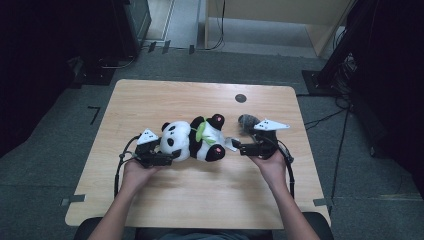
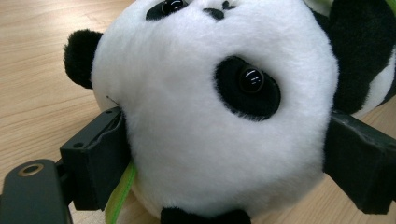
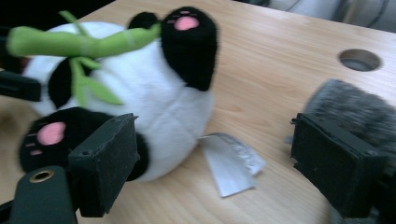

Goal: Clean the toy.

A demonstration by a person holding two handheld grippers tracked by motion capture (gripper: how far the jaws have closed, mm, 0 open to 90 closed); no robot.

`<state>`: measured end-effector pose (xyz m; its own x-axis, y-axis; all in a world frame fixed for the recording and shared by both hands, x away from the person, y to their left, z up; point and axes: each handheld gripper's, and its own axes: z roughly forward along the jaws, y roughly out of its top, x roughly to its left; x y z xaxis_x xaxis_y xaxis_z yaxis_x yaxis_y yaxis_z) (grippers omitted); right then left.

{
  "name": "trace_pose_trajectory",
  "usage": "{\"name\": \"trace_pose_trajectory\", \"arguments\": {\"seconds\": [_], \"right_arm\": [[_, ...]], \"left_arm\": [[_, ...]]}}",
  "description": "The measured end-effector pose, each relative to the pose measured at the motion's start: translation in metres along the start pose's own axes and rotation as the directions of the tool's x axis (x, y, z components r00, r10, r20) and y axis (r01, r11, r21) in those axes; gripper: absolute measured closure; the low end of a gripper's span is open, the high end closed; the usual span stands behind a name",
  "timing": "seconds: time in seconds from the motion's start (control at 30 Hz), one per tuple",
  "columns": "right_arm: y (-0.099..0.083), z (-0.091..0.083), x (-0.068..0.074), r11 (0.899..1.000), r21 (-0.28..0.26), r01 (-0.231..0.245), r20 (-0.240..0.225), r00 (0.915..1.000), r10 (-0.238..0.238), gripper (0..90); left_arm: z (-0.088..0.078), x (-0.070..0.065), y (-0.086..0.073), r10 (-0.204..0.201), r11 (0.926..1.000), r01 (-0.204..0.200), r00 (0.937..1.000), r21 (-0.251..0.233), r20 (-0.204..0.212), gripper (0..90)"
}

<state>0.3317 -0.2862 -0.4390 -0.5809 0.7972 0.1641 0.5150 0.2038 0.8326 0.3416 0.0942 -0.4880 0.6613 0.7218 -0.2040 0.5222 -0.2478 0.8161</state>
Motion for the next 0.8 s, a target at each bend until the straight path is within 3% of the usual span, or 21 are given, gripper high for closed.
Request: {"name": "trace_pose_trajectory", "arguments": {"seconds": [0.37, 0.63, 0.8], "right_arm": [[0.005, 0.006, 0.035, 0.997, 0.003, 0.074, -0.106, 0.9916, -0.074, 14.1], [0.004, 0.019, 0.055, 0.990, 0.008, 0.144, -0.173, 0.9749, -0.140, 14.2], [0.001, 0.032, 0.057, 0.985, -0.004, 0.170, -0.187, 0.9680, -0.168, 14.6]], "left_arm": [[0.000, 0.000, 0.002, 0.001, 0.9999, -0.001, 1.0000, 0.013, 0.000, 9.2], [0.000, 0.001, 0.002, 0.005, 0.9999, -0.005, 1.0000, 0.014, 0.003, 9.2], [0.001, 0.002, 0.003, 0.003, 0.9999, -0.003, 1.0000, 0.015, 0.003, 9.2]]}}
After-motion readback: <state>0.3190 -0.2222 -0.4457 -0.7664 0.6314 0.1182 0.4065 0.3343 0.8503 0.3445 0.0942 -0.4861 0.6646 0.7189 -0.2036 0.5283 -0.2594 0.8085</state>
